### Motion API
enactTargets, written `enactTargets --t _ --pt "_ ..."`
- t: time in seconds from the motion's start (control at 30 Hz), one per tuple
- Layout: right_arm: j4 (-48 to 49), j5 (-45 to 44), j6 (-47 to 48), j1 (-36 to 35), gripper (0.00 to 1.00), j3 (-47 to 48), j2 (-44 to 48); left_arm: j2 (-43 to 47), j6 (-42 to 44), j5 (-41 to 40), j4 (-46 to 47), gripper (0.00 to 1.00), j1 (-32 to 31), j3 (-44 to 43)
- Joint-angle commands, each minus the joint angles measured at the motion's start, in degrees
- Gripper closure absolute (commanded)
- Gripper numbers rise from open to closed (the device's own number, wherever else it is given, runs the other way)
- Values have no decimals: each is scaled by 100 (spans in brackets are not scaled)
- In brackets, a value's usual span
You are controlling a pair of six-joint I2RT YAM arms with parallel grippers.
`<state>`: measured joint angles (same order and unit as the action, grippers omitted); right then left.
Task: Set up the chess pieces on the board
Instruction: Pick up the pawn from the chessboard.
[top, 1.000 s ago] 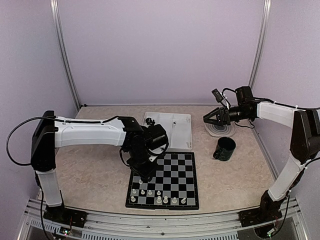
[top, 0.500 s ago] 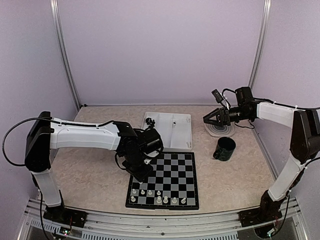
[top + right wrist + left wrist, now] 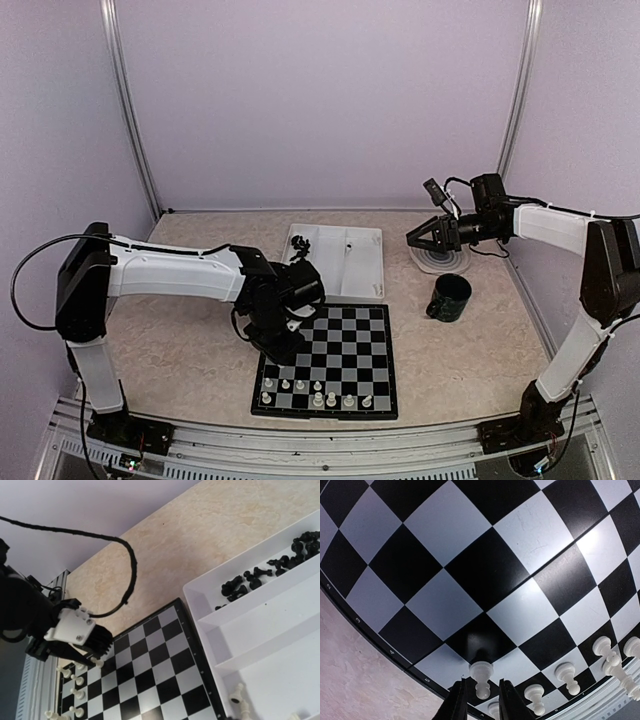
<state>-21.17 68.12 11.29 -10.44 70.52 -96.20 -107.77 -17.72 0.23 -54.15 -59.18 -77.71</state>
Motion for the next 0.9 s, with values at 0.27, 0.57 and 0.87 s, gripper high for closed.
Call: enactTargets --t 0.27,0.57,0.87 --pt "24 80 22 -3 45 -74 -47 -213 120 142 -69 98 -58 -290" --pt "24 62 30 -2 45 -83 -75 -615 317 247 -259 100 -499 -1591" --pt "1 54 66 -2 45 -82 -65 -1175 639 700 -524 100 -816 -2069"
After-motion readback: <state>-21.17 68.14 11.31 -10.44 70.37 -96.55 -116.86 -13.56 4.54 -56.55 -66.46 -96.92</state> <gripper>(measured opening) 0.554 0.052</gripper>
